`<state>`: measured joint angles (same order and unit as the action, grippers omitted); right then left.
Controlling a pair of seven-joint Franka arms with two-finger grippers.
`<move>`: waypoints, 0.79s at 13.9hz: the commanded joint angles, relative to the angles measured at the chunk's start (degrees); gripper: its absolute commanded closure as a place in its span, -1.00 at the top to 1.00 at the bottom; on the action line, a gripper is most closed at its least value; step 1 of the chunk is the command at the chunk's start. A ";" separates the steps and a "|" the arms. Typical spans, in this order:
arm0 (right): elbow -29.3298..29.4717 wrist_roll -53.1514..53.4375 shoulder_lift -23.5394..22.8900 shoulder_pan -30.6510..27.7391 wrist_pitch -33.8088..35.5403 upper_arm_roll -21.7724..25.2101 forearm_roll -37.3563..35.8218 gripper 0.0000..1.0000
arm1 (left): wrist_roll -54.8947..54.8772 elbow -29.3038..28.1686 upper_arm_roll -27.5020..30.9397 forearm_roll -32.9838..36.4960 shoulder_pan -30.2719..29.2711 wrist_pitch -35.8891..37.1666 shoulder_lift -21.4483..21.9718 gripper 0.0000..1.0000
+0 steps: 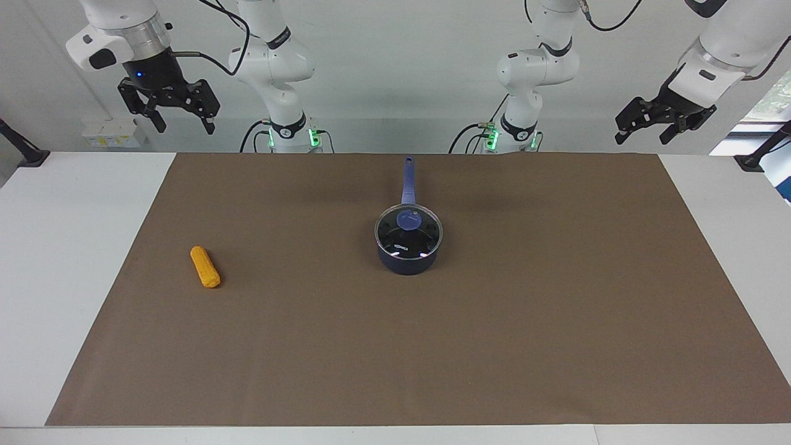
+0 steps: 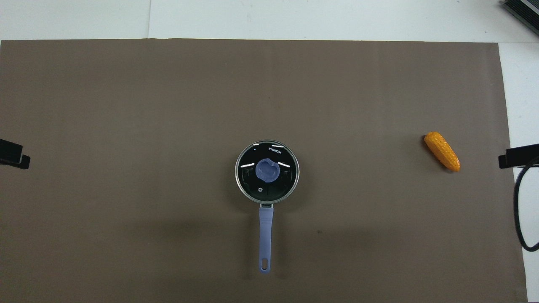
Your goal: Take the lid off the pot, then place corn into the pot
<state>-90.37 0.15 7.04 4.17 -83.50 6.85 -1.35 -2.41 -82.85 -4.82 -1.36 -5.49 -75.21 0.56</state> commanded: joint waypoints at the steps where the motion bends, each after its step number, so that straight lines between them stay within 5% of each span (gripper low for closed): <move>1: -1.83 -0.68 1.48 -0.22 -1.14 -0.08 -0.49 1.00 | -0.93 1.82 -0.72 0.66 -0.31 0.86 -1.09 1.00; 11: -2.71 -0.77 2.19 -1.10 0.44 0.62 -0.40 1.00 | -0.76 -4.68 -2.56 -0.22 0.66 -2.83 1.90 1.00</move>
<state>-91.05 0.15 7.46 3.73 -83.16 7.65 -1.35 -2.74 -84.11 -7.02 -1.44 -5.10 -75.91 0.70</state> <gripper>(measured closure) 0.000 0.000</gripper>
